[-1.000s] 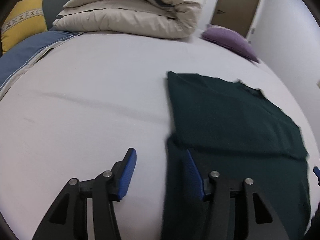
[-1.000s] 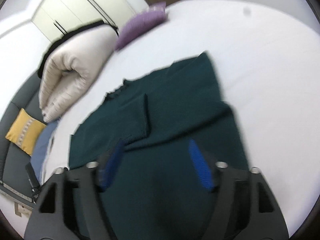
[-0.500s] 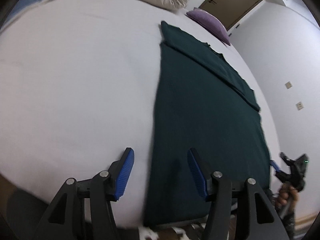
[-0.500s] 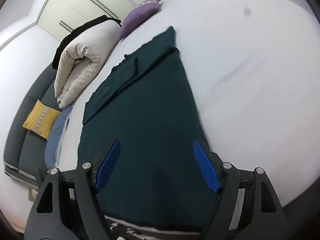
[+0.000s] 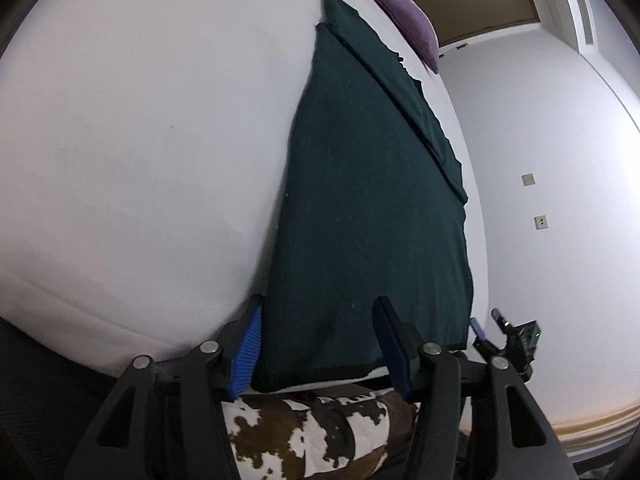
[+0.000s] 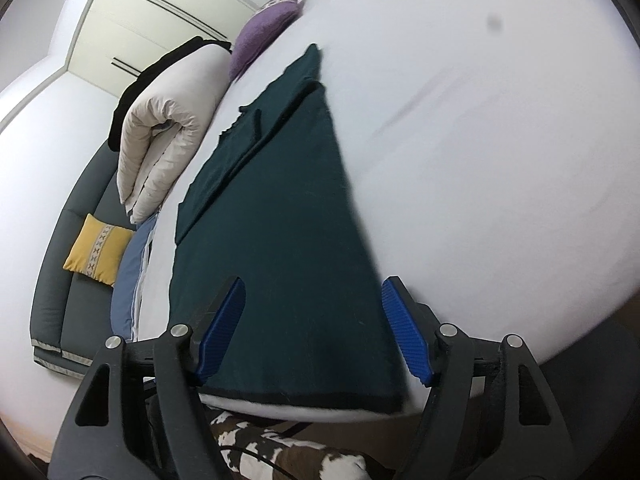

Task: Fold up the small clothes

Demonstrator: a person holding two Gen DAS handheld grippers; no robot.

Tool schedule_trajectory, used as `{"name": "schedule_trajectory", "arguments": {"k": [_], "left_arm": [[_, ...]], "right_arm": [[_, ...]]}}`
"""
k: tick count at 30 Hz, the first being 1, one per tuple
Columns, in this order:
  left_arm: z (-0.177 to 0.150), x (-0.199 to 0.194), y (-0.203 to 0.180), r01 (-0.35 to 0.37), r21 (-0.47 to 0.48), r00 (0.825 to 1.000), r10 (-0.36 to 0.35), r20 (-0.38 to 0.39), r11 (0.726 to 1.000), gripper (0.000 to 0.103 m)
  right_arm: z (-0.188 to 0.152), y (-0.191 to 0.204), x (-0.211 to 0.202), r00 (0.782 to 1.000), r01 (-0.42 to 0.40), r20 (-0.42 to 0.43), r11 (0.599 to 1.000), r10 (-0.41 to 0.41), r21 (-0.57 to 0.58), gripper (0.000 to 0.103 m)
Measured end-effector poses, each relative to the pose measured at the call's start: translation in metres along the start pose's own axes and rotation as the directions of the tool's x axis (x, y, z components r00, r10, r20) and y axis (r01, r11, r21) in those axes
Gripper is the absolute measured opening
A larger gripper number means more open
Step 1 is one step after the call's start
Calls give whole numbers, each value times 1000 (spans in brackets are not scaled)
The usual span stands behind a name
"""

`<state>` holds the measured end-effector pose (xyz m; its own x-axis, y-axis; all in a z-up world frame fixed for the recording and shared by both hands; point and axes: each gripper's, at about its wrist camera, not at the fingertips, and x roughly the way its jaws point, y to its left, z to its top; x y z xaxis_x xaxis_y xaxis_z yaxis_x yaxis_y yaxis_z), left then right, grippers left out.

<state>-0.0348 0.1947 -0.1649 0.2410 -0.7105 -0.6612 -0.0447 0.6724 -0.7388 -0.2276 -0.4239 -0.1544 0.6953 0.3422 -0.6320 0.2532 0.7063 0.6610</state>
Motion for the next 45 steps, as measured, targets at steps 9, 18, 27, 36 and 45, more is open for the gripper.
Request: {"name": "schedule_trajectory", "arguments": {"k": [9,18,27,36,45], "left_arm": [[2,3,12,19,-50,1000,-19,4,999,25],[-2,2,10,-8,-28,1000,8,6,1000,10],[-4,1,5,-53,33,999,53,6,998,7],[-10,-8,0,-79,57,997,78,15,995,6],[-11,-18,-9,-76,82,996,72,43,994,6]], "right_arm": [[-7,-33,-22,999,18,-31,998,-17,61,67],[-16,-34,-12,986,40,-167,995,-24,91,64],[-27,-26,6,970,48,-242,993,-22,105,61],[-37,-38,11,968,-23,-242,985,64,171,21],[-35,-17,7,974,-74,-204,991,95,112,7]]}}
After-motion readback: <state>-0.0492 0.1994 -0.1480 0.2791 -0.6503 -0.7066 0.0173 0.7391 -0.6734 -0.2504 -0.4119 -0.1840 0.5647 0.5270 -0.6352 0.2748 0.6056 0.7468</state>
